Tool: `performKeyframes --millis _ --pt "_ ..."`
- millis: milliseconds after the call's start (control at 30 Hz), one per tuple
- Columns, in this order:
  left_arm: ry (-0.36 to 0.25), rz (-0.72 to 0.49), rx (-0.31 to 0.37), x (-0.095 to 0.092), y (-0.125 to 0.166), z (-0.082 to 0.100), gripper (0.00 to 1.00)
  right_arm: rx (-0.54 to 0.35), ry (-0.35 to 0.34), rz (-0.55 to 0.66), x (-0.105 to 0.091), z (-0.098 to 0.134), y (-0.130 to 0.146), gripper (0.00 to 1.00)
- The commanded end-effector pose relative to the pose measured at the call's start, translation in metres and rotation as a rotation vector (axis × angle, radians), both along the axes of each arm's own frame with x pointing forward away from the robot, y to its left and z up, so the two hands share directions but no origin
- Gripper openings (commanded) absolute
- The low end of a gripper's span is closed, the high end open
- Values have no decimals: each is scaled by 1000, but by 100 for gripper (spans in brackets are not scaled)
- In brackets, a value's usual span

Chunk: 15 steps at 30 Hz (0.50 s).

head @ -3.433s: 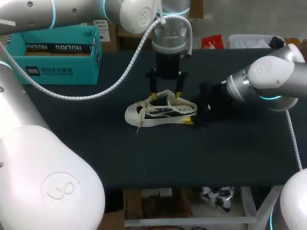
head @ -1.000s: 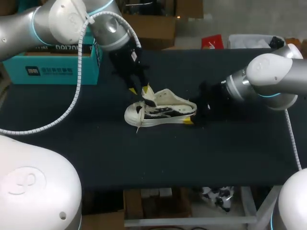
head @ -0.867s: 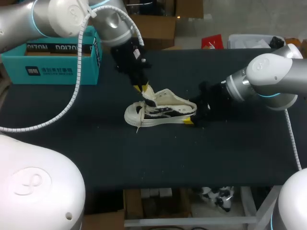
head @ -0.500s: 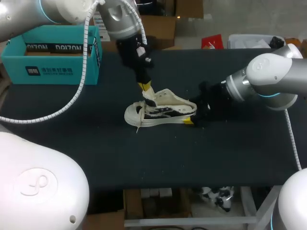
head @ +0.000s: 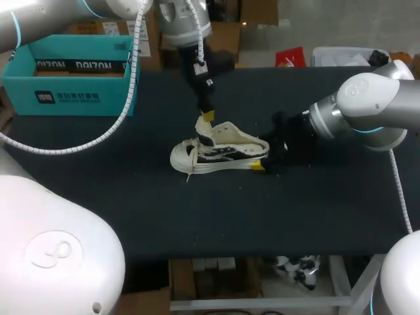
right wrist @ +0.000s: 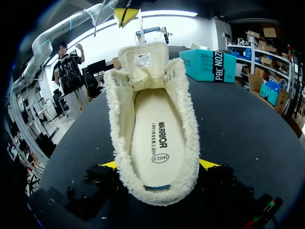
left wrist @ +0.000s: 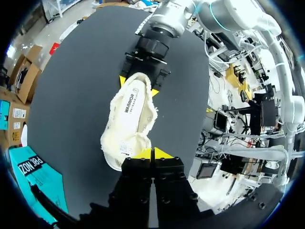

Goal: Open the shoe tongue, take the insole out of the shoe, put the insole back into the shoe, and pack the shoe into the shoebox

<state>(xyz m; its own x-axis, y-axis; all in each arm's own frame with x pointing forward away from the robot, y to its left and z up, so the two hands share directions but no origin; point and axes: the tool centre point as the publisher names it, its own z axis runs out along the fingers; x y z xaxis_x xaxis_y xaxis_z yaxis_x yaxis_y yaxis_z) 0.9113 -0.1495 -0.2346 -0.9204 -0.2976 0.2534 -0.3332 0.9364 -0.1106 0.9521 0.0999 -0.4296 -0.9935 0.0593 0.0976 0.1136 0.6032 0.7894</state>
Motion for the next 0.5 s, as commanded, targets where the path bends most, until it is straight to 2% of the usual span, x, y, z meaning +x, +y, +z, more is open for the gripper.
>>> performKeyframes --millis 33,67,200,267,433,500 --pt "19 -54 66 11 -12 -18 0 3 1 2 1 -6 2 0" --pt "7 -55 60 14 -14 -24 0 3 1 2 1 -6 2 0" --pt "30 -113 34 22 -21 -47 0 3 1 2 1 -6 2 0" --pt "9 -136 35 23 -27 -59 0 3 1 2 1 -6 2 0" --pt "-14 -215 -32 29 -34 -78 0 3 1 2 1 -6 2 0" --pt "-5 -228 -30 31 -38 -85 0 3 1 2 1 -6 2 0"
